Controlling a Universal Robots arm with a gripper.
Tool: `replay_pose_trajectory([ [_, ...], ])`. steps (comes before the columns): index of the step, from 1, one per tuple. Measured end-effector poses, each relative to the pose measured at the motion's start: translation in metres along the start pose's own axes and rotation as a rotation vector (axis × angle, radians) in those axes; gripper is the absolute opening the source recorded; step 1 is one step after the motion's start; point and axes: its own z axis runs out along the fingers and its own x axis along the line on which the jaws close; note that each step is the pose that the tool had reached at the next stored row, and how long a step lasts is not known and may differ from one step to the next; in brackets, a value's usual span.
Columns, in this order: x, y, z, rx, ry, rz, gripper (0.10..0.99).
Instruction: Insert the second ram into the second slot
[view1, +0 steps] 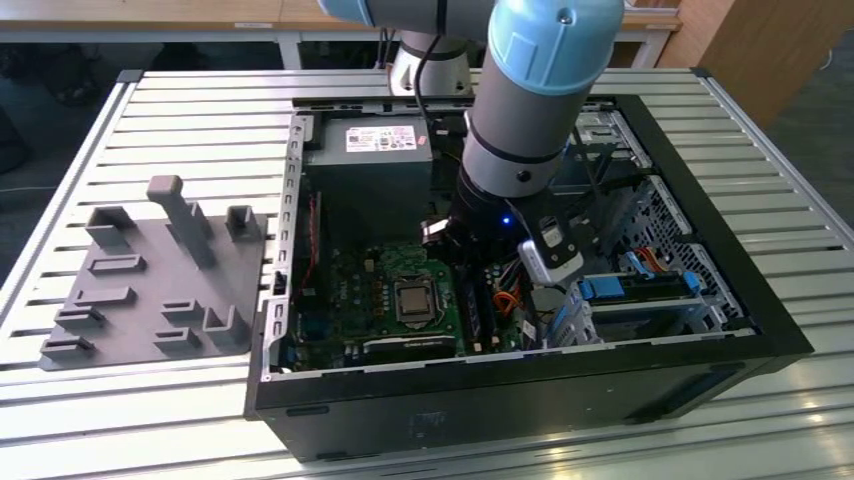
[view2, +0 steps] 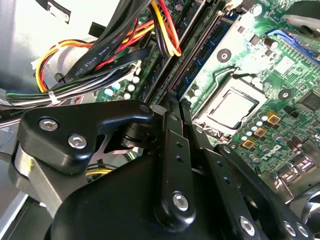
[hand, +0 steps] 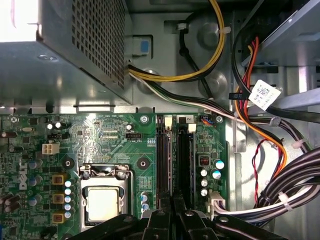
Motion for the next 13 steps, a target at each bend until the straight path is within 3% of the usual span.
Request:
replay_pose_trajectory([
  [13,0.0005,-0.0006,0.0010,0.000,0.0006,-0.004,0.137],
])
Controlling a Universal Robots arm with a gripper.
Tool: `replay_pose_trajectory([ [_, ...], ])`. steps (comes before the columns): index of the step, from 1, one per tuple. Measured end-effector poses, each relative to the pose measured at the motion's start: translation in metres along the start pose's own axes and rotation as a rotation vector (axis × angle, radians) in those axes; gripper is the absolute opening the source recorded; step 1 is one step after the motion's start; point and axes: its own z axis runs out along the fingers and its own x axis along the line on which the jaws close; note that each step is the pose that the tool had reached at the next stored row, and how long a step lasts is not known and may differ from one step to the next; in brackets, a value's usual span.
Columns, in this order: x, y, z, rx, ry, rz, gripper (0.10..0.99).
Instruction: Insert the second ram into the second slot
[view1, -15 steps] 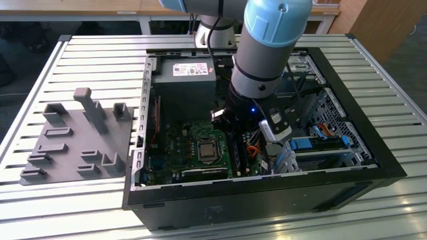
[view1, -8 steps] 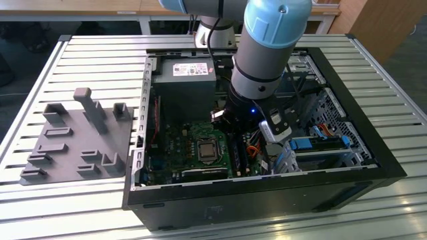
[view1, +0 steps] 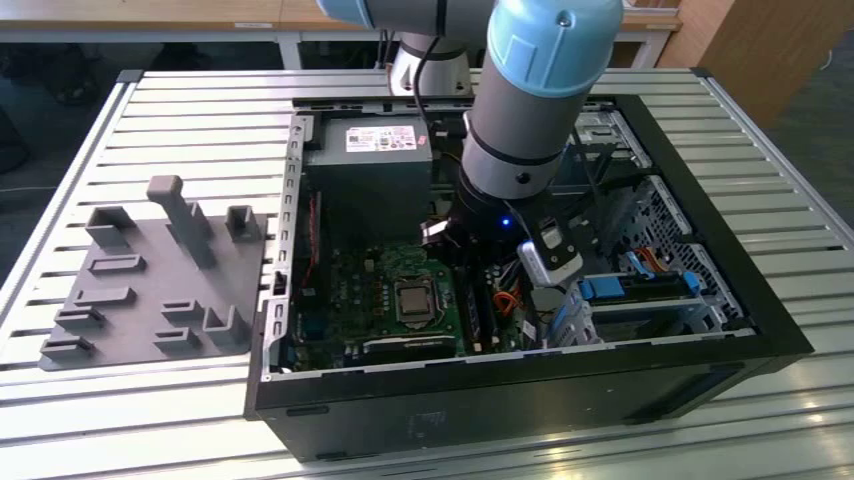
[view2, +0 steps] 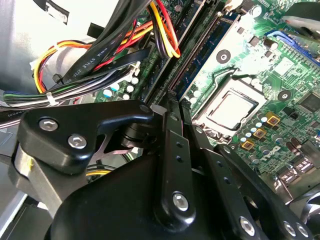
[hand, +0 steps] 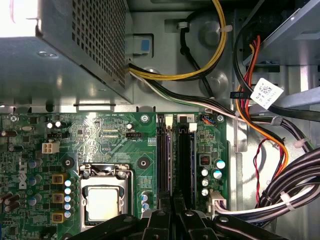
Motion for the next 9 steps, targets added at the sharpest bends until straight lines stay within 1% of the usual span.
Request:
replay_pose_trajectory([
  [9,0.0000,-0.0002,0.0030,0.000,0.0002,-0.003,0.137],
])
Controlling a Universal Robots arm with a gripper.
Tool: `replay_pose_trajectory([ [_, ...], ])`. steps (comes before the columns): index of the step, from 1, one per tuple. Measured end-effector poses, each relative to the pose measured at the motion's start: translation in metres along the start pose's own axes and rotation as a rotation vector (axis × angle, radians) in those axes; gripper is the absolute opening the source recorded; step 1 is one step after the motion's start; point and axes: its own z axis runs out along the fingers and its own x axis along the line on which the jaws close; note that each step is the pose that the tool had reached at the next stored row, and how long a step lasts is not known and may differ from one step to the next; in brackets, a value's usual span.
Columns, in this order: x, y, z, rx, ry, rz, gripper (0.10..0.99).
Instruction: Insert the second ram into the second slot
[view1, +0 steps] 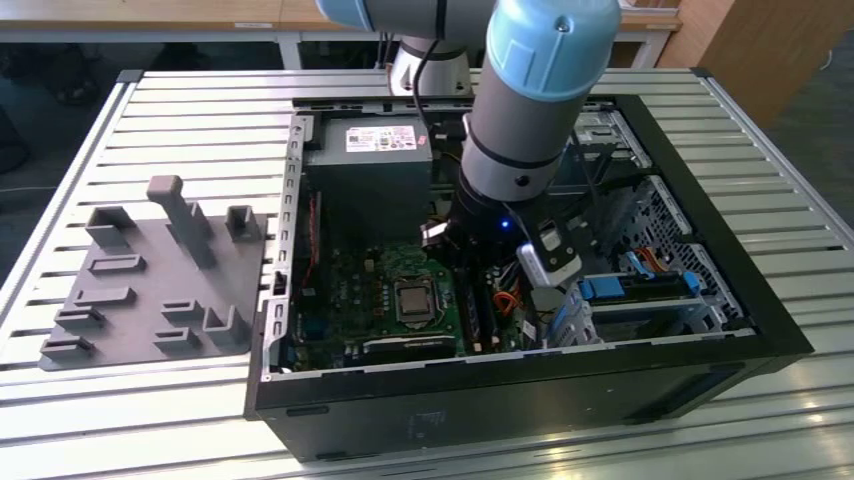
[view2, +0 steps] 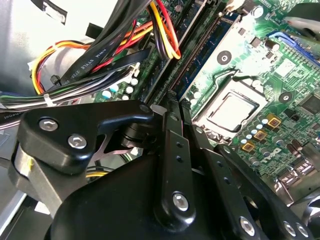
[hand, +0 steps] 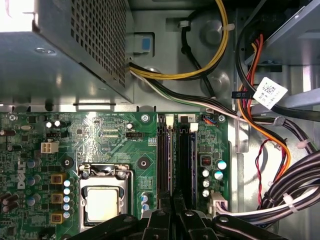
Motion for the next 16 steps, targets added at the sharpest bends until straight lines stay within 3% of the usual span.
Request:
replay_pose_trajectory([
  [7,0.0000,0.0000,0.0005,0.000,0.0000,0.000,0.137],
  [9,0.0000,0.0000,0.0006,0.000,0.0000,0.000,0.212],
  [12,0.0000,0.0000,0.0002,0.000,0.0000,0.000,0.212],
  [16,0.0002,0.0003,-0.0060,0.000,-0.0001,0.000,0.212],
])
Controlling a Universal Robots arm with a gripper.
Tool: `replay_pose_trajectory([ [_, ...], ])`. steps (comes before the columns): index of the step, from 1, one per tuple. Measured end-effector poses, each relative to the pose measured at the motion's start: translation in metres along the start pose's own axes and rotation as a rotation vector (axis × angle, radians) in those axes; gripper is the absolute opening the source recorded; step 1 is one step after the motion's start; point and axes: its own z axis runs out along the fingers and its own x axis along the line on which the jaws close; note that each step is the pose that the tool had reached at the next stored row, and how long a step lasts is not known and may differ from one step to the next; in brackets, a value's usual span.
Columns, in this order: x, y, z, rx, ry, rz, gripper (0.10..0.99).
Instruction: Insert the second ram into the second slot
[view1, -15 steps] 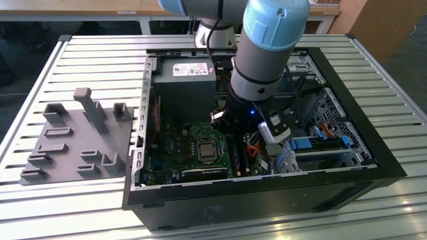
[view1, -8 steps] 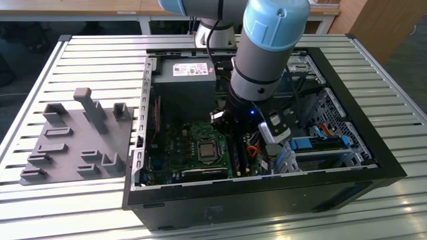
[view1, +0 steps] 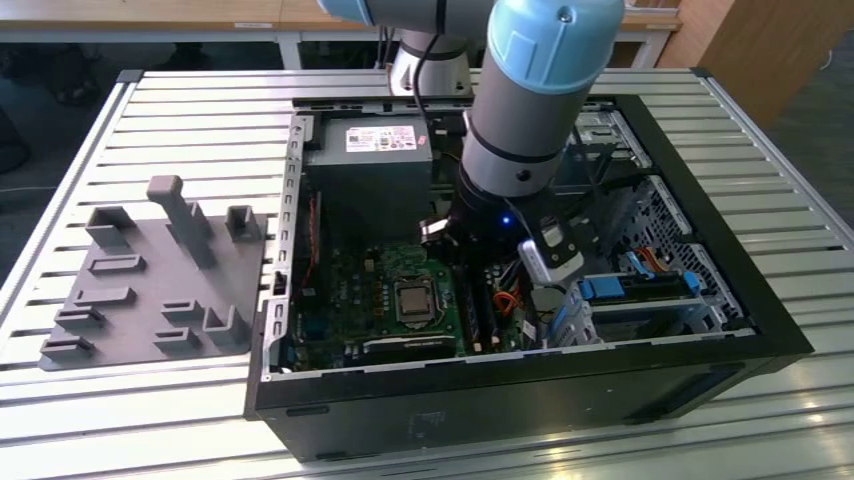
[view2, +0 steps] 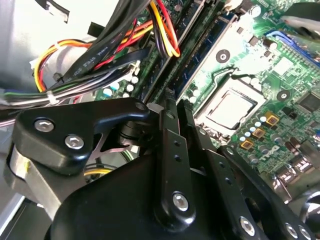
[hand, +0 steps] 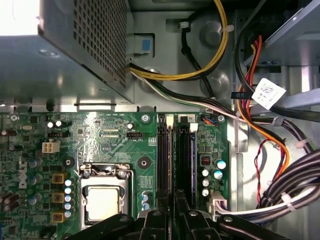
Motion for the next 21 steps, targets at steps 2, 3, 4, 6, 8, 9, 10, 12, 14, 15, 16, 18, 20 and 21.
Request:
replay_pose_trajectory([
  [2,0.0001,0.0002,-0.0036,0.000,0.0001,0.000,0.212],
  [3,0.0002,0.0003,-0.0056,0.000,0.0001,0.000,0.212],
  [4,0.0003,0.0005,-0.0085,0.000,0.0001,0.000,0.212],
  [6,0.0004,0.0006,-0.0103,0.000,0.0000,0.000,0.212],
  [8,0.0004,0.0006,-0.0104,0.000,-0.0001,0.000,0.196],
  [9,0.0004,0.0006,-0.0104,0.000,-0.0001,0.000,0.129],
  [10,0.0004,0.0006,-0.0105,0.000,0.0000,0.000,0.106],
  [12,0.0004,0.0006,-0.0106,0.000,0.0001,0.000,0.106],
  [14,0.0004,0.0006,-0.0100,0.000,0.0000,0.000,0.106],
  [15,0.0004,0.0005,-0.0093,0.000,0.0001,0.000,0.106],
  [16,0.0003,0.0005,-0.0083,0.000,0.0001,0.000,0.106],
  [18,0.0002,0.0003,-0.0062,0.000,0.0001,0.000,0.106],
  [20,0.0001,0.0002,-0.0043,0.000,0.0001,0.000,0.106],
  [21,0.0000,0.0002,-0.0035,0.000,0.0001,0.000,0.106],
])
